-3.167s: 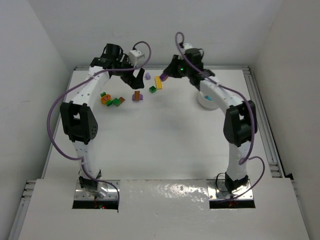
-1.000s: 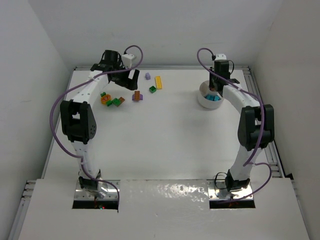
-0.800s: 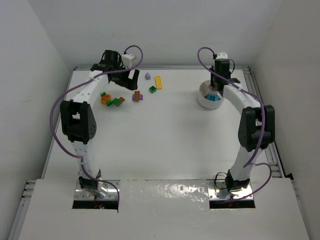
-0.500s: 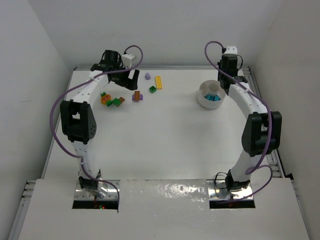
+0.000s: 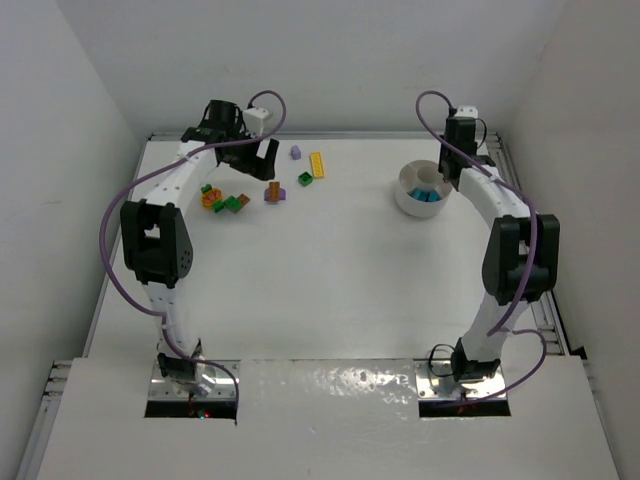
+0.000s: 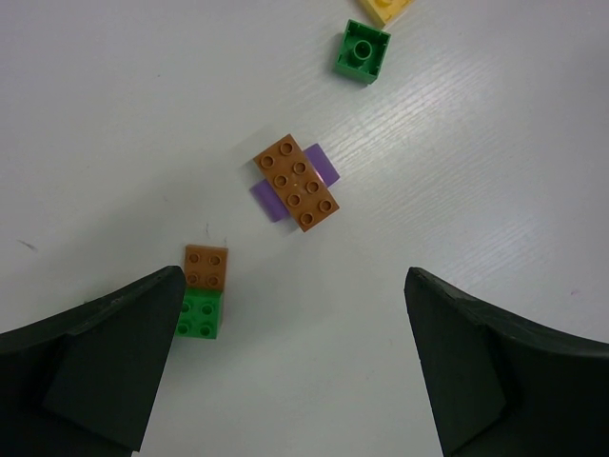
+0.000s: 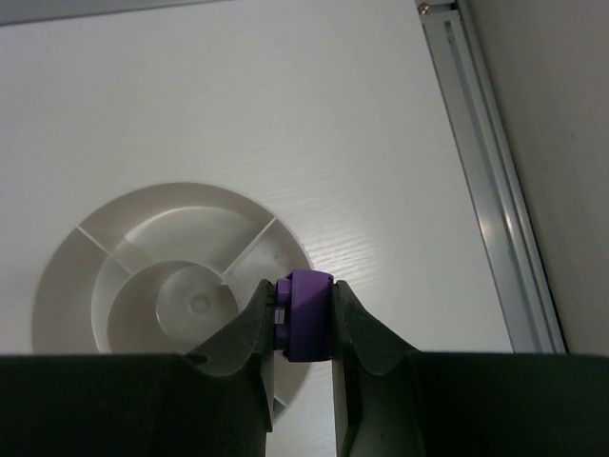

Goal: Sort the legos into containers by color

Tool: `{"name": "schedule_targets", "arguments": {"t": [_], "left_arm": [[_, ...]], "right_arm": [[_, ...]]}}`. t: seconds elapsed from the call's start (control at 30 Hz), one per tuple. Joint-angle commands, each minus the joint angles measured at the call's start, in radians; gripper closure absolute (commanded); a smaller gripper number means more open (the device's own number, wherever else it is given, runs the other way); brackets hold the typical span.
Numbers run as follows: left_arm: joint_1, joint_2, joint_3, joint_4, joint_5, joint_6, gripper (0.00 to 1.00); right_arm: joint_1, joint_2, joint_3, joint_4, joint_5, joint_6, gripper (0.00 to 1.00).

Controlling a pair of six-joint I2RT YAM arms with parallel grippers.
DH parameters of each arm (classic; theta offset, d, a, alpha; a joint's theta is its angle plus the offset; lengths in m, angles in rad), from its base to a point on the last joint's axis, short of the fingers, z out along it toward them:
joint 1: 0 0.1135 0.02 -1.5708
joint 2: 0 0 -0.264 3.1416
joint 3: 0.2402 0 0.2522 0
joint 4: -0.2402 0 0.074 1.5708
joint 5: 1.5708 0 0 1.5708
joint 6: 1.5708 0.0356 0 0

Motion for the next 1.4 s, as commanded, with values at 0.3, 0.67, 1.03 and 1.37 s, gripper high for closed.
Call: {"name": "schedule_targets", "arguments": {"t": [0.3, 0.67, 1.03, 1.37], "left_arm": [[0.010, -0.028, 0.006, 0.016, -0.017, 0.009, 0.01], [0.007, 0.031, 0.013, 0.034, -0.013, -0.055, 0.25], [-0.096, 0.366, 0.267, -0.036, -0.237, -0.152, 0.20], [-0.096, 0.410, 0.280, -0.058, -0.287, -0.207, 0.50]], "right_arm": [[0.003, 0.048, 0.054, -0.030, -0.035, 0.013, 0.50], [0.003, -0.019, 0.089, -0.024, -0.083, -0.004, 0.44], [0.058, -0.108, 0.054, -0.015, -0.152, -0.020, 0.44], [0.103, -0.147, 0.010, -0.026, -0.130, -0.037, 0.44]]}}
